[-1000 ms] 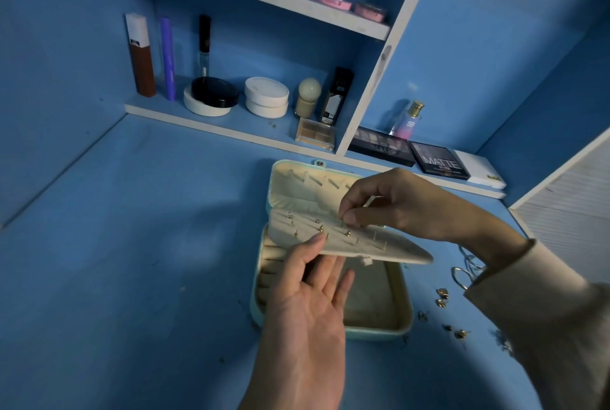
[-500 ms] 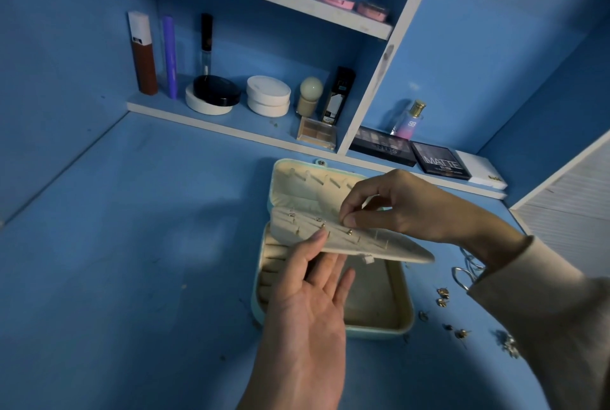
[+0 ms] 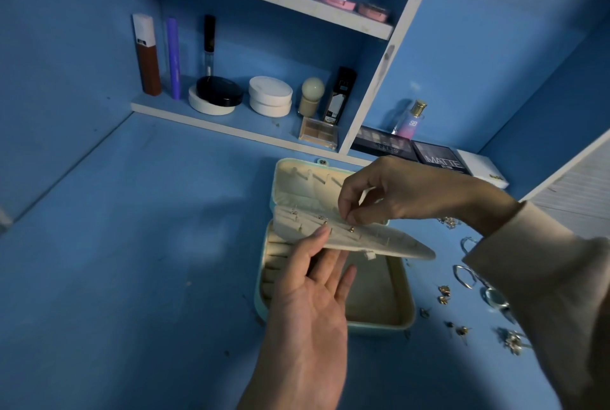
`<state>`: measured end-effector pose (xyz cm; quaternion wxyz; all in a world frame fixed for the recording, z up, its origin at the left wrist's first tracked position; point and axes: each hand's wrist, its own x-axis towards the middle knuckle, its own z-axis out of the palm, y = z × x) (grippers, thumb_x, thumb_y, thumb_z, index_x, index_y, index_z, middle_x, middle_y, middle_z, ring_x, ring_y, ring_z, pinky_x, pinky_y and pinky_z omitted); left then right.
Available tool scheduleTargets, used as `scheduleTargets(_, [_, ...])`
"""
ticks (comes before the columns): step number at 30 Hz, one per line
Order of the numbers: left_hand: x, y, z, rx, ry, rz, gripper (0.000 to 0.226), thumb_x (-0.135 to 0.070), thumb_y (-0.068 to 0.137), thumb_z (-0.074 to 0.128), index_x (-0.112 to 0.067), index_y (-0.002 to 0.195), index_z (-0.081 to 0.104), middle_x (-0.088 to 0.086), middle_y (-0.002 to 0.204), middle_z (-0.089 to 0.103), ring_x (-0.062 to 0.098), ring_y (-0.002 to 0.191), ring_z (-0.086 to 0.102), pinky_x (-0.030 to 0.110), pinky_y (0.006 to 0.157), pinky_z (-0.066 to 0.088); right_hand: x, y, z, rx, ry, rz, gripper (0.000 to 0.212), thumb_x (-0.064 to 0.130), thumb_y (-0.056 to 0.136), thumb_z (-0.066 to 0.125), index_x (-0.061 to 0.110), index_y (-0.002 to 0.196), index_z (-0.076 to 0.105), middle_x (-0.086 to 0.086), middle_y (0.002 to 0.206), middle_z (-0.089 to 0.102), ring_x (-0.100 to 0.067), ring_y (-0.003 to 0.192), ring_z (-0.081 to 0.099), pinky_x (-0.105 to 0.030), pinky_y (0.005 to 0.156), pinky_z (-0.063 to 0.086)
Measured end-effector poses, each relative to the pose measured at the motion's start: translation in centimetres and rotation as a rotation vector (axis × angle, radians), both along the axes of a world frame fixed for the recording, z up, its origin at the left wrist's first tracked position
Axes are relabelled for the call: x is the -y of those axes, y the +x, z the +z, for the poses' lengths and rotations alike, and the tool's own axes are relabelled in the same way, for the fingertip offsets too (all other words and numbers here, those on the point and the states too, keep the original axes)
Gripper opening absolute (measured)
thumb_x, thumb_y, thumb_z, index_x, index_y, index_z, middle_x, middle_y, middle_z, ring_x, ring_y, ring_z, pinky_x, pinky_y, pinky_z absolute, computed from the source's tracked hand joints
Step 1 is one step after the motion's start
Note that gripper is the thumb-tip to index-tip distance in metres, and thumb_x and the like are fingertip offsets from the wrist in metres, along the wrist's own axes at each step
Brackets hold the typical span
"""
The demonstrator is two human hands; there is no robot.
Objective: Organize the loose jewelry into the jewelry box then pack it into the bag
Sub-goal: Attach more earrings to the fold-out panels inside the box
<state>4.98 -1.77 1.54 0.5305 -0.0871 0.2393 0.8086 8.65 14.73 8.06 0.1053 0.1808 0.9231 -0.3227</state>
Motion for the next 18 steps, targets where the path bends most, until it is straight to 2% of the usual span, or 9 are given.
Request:
scheduleTargets(3, [0.0, 0.0, 0.0, -0.01, -0.001, 0.0, 0.054, -0.024, 0.067, 0.06, -0.02, 0.121, 0.061, 0.002, 0.107, 0.072, 0.014, 0.108, 0.064, 0.032, 0.1, 0.038, -0.1, -0.4, 0.1, 0.044, 0.005, 0.012, 0.015, 0.003, 0.082, 0.064, 0.016, 0.078, 0.07, 0.008, 0.071, 0.066, 0.001, 0.063, 0.056, -0.012, 0.062, 0.042])
scheduleTargets(5, [0.0, 0.0, 0.1, -0.017, -0.001, -0.001, 0.055, -0.024, 0.067, 0.06, -0.021, 0.122, 0.06, 0.001, 0.107, 0.072, 0.013, 0.106, 0.065, 0.032, 0.1, 0.038, -0.2, -0.7, 0.2, 0.075, 0.009, 0.014, 0.015, 0.003, 0.082, 0.064, 0.016, 0.078, 0.07, 0.006, 0.072, 0.066, -0.001, 0.064, 0.056, -0.015, 0.063, 0.044])
scheduleTargets(8, [0.0, 0.0, 0.1, -0.021, -0.001, 0.002, 0.055, -0.024, 0.067, 0.06, -0.022, 0.121, 0.06, 0.001, 0.107, 0.072, 0.013, 0.105, 0.066, 0.032, 0.1, 0.038, -0.2, -1.0, 0.2, 0.112, 0.007, 0.02, 0.013, 0.003, 0.083, 0.063, 0.014, 0.079, 0.07, 0.003, 0.074, 0.066, 0.001, 0.063, 0.054, -0.01, 0.061, 0.041])
scheduleTargets(11, [0.0, 0.0, 0.1, -0.013, -0.007, 0.008, 0.054, -0.023, 0.067, 0.06, -0.021, 0.121, 0.061, 0.001, 0.107, 0.072, 0.014, 0.105, 0.066, 0.032, 0.1, 0.038, -0.2, -1.1, 0.0, 0.136, 0.0, -0.001, 0.011, 0.005, 0.082, 0.062, 0.012, 0.08, 0.07, 0.0, 0.075, 0.066, -0.001, 0.064, 0.054, -0.012, 0.062, 0.043])
scheduleTargets(14, [0.0, -0.1, 0.0, -0.009, -0.01, 0.007, 0.054, -0.023, 0.067, 0.06, -0.021, 0.121, 0.061, 0.002, 0.106, 0.072, 0.014, 0.106, 0.065, 0.032, 0.098, 0.039, -0.3, -1.0, -0.6, 0.13, -0.017, -0.054, 0.01, 0.006, 0.083, 0.062, 0.011, 0.08, 0.07, 0.0, 0.073, 0.065, -0.001, 0.06, 0.053, -0.012, 0.06, 0.043])
scheduleTargets(18, [0.0, -0.1, 0.3, -0.044, -0.013, -0.03, 0.05, -0.025, 0.069, 0.06, -0.023, 0.119, 0.061, 0.0, 0.106, 0.072, 0.013, 0.109, 0.063, 0.032, 0.1, 0.037, -0.7, 0.4, -1.0, 0.033, -0.143, -0.116, 0.01, 0.004, 0.086, 0.062, 0.01, 0.086, 0.07, -0.004, 0.076, 0.066, -0.007, 0.067, 0.057, -0.016, 0.066, 0.045])
